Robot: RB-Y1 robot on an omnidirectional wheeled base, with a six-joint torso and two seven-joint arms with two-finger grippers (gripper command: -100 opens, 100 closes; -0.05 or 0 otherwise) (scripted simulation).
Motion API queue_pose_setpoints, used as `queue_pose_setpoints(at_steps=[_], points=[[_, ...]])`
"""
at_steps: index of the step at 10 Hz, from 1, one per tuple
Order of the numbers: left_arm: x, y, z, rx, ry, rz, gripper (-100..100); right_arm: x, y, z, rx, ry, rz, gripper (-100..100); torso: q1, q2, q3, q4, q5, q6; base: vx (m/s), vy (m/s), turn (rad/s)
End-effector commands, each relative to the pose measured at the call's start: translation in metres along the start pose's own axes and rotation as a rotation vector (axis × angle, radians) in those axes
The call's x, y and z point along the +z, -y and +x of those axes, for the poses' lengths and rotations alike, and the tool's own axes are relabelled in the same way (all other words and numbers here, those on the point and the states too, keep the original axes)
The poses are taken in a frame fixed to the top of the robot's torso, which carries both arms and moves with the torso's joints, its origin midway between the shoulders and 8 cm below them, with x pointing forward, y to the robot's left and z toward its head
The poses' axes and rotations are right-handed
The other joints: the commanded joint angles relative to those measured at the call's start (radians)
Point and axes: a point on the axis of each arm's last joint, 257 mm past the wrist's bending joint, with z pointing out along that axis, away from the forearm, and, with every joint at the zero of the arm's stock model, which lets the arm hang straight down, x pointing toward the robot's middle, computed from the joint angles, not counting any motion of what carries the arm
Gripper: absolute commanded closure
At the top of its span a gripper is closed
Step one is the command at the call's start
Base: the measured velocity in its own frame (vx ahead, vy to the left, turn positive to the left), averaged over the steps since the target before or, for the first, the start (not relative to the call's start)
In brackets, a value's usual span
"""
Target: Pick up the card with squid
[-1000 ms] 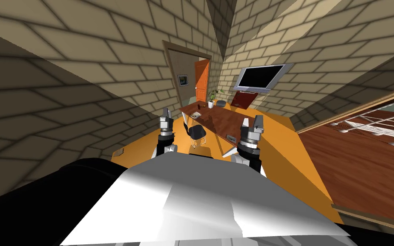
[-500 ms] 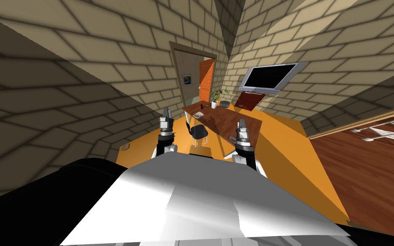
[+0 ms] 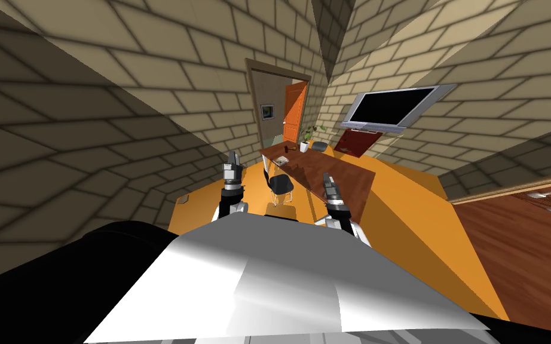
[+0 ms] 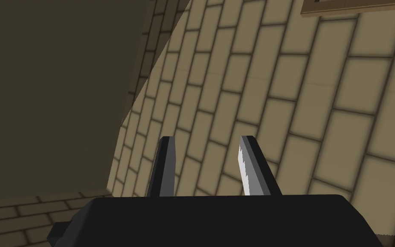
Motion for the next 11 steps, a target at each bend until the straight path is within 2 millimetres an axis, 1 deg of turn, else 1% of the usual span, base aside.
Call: queue_pose_setpoints(at_steps=[1, 3, 4, 6, 7, 8, 9, 10, 11], points=[[0.000, 0.000, 0.000, 0.000, 0.000, 0.000, 0, -0.006, 0.015, 0.007, -0.051, -0.029, 0.029, -100, 0.000, 0.000, 0.000, 0.000, 0.000, 0.000, -0.008, -0.001, 0.039], [0.000, 0.000, 0.000, 0.000, 0.000, 0.000, 0, -0.014, 0.048, 0.027, -0.185, -0.111, 0.091, -100, 0.000, 0.000, 0.000, 0.000, 0.000, 0.000, -0.011, 0.003, 0.126], [0.000, 0.000, 0.000, 0.000, 0.000, 0.000, 0, -0.016, 0.052, 0.030, -0.191, -0.118, 0.100, -100, 0.000, 0.000, 0.000, 0.000, 0.000, 0.000, -0.010, 0.000, 0.078], [0.000, 0.000, 0.000, 0.000, 0.000, 0.000, 0, -0.031, 0.092, 0.050, -0.330, -0.213, 0.168, -100, 0.000, 0.000, 0.000, 0.000, 0.000, 0.000, -0.009, 0.002, 0.171], [0.000, 0.000, 0.000, 0.000, 0.000, 0.000, 0, -0.036, 0.106, 0.055, -0.401, -0.252, 0.189, -100, 0.000, 0.000, 0.000, 0.000, 0.000, 0.000, -0.013, 0.002, 0.162], [0.000, 0.000, 0.000, 0.000, 0.000, 0.000, 0, -0.041, 0.113, 0.058, -0.411, -0.265, 0.201, -100, 0.000, 0.000, 0.000, 0.000, 0.000, 0.000, -0.010, 0.000, 0.036], [0.000, 0.000, 0.000, 0.000, 0.000, 0.000, 0, -0.048, 0.130, 0.064, -0.487, -0.311, 0.225, -100, 0.000, 0.000, 0.000, 0.000, 0.000, 0.001, -0.010, 0.002, 0.116], [0.000, 0.000, 0.000, 0.000, 0.000, 0.000, 0, -0.060, 0.151, 0.071, -0.552, -0.365, 0.258, -100, 0.000, 0.000, 0.000, 0.000, 0.000, 0.000, -0.012, 0.001, 0.169], [0.000, 0.000, 0.000, 0.000, 0.000, 0.000, 0, -0.063, 0.154, 0.072, -0.561, -0.373, 0.263, -100, 0.000, 0.000, 0.000, 0.000, 0.000, 0.000, -0.009, -0.001, 0.070]])
